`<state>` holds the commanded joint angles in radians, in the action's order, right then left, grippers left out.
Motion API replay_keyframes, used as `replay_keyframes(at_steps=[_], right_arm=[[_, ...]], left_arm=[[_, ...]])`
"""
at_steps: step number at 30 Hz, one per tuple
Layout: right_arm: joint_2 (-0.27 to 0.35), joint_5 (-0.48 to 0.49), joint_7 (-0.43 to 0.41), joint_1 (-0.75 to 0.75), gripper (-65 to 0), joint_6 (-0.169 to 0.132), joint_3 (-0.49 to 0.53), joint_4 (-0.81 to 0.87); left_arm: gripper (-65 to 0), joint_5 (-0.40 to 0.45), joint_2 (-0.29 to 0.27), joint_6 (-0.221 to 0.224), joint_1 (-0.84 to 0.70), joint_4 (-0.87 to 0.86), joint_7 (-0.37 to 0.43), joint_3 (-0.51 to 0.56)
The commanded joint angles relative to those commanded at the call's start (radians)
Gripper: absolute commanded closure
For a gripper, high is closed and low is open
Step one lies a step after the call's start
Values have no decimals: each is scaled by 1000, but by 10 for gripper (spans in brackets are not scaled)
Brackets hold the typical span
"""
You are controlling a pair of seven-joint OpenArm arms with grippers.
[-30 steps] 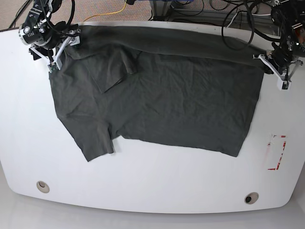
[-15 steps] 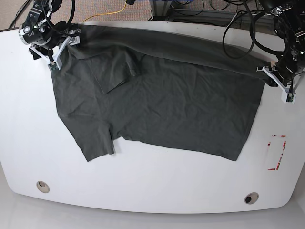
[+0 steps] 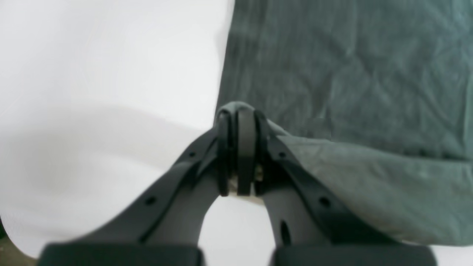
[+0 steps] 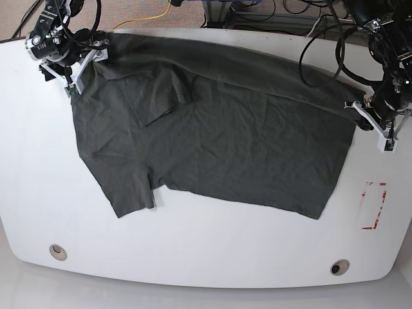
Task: Layout the t-shirt on the table in an organized manner, then fold the t-shirt properly
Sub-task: 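Slide the left gripper along the shirt edge away from the right gripper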
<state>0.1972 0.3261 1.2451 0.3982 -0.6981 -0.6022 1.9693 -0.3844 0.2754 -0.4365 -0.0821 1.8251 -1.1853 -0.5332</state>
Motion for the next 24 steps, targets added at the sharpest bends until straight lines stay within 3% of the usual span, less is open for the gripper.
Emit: replay_keyframes(at_steps=[7,12,18,24], right_arm=[[0,0,0,0,-606,0,0,0],[0,0,0,0,-606,0,0,0],[0,0,0,0,-606,0,0,0],[0,0,0,0,-606,0,0,0]], left_arm=[[-10,0,2,0,41,-77,9,8],[-11,0,6,0,77,-161,51,9],[-11,0,37,0,97,-249,120,89],[-13,-2,44,0,121,-307,135,98]])
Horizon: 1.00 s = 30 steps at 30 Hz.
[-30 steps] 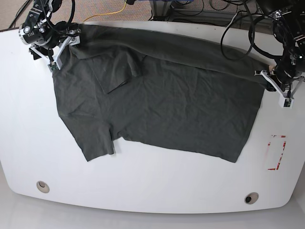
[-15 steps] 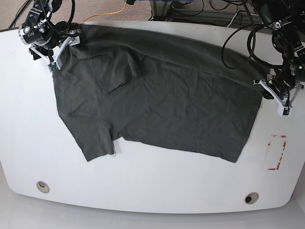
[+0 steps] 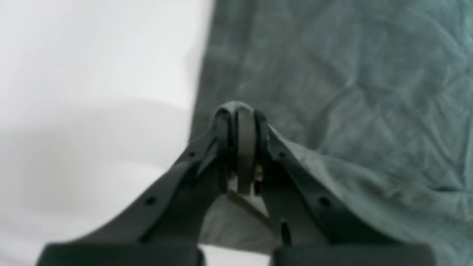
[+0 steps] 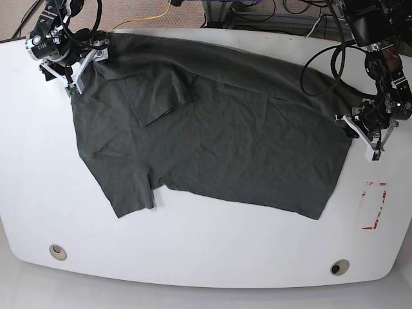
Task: Layout the t-shirt on the table in an organized manner, then fold the t-shirt properly
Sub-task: 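Slide the left gripper along the shirt edge away from the right gripper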
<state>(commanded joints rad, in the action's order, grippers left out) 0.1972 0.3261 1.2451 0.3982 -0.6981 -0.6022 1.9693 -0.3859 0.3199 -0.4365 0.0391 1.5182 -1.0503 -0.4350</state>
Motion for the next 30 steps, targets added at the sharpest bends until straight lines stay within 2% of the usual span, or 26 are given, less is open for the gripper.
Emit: replay_keyframes(at_steps=[4,6,9,12,15,21,26,27,30], right_arm=[[0,0,0,-2,-606,0,0,0],[0,0,0,-2,-606,0,0,0],[0,0,0,-2,-606,0,0,0],[0,0,0,-2,-606,0,0,0],[2,0,-2,-2,-606,0,0,2],[2,28,-2,-2,-606,0,-5,12],[-3,150,-3,2,-606,0,-110,40],[-5,198,-3,2,-606,0,-140,40],[-3,322,2,3,-606,0,-215,40]], left_arm=[[-18,2,2,0,9,-2,15,0],[-60,2,3,0,11,-2,18,0],[-156,2,17,0,11,5,18,0],[-282,0,23,2,11,6,20,-3],[-367,0,35,2,12,29,21,-6],[-381,-6,41,2,12,104,49,-32],[-381,-8,37,-2,5,204,49,-57],[-381,-8,37,-12,0,232,49,-55],[-381,-8,15,-86,-44,287,49,-43]])
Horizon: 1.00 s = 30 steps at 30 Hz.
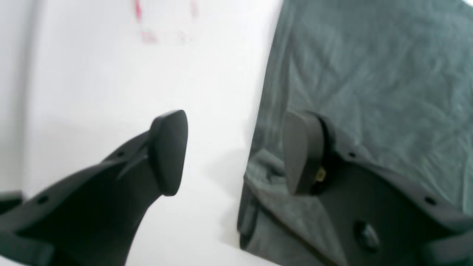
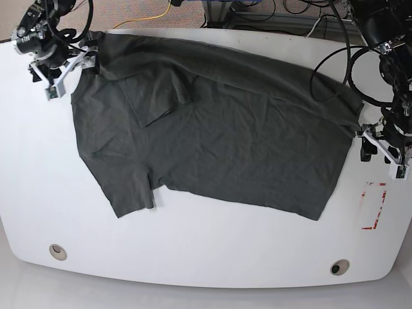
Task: Layout the t-shirt on the table in an organized manner, then fold the t-shirt properly
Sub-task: 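Slide the left gripper along the shirt edge away from the right gripper, then release the shirt edge and move both grippers to the shirt's hem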
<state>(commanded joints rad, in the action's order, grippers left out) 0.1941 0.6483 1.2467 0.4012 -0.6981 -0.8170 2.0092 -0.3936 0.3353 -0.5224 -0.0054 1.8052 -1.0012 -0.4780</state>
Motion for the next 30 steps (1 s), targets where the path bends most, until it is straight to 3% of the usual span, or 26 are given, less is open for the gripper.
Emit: replay_keyframes(at_steps=[1,4,10,15,17,26,30], right_arm=[[6,55,3,5,-606,0,-23,-3],[5,150,15,26,-606,0,-26,-5],[0,292,40,86,-606,0,-25,-6],[-3,296,40,120,-595,0,12,-6],[-3,267,35,126,-555,0,38,-11],[6,123,26,83,-185,0,104,-155],[17,69,0,69,-160,0,143,-199]], left_arm=[[-379,6,-5,-38,-15,15,0,5],[-379,8,-8,-81,-46,21,0,26],[-379,11,-38,-81,-114,20,31,40],[-379,91,-61,-81,-167,6,118,41],[-379,132,-71,-81,-172,-17,147,41],[-379,203,-77,-81,-170,-195,238,40],[-378,203,-75,-81,-169,-239,250,38]])
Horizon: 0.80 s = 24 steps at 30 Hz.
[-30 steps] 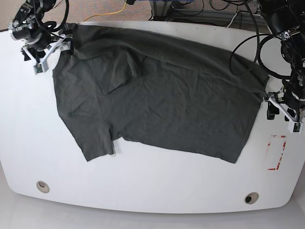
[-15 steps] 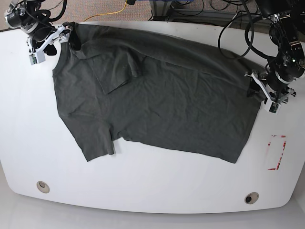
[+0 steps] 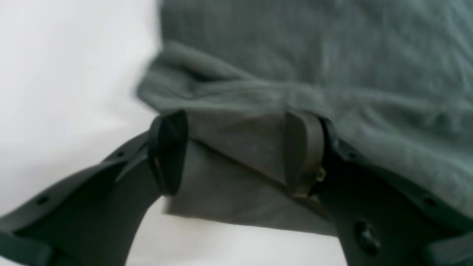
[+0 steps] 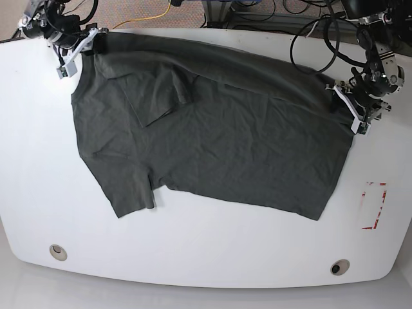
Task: Layout the t-shirt on the table in an organized manner, then fold the t-shirt properly
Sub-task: 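Release the shirt edge and move both grippers to the shirt's hem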
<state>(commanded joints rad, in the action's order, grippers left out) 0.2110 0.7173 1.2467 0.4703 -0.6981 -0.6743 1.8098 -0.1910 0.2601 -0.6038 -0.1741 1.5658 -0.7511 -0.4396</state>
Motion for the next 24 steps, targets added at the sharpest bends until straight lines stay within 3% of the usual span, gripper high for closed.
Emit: replay_keyframes(at_steps=[13,17,24], right_arm=[[12,-216,-38,-89,-160,0,49,-92],[18,-250,-38,-97,-160,0,51,-91],[38,-256,-38,-104,-160,0,52,-89]], left_arm=[[-378,2,-2,0,-77,21,-5,-25],[-378,0,-6,0,-143,63,-5,-57],[-378,0,-69,-3,-241,135,-5,-138]])
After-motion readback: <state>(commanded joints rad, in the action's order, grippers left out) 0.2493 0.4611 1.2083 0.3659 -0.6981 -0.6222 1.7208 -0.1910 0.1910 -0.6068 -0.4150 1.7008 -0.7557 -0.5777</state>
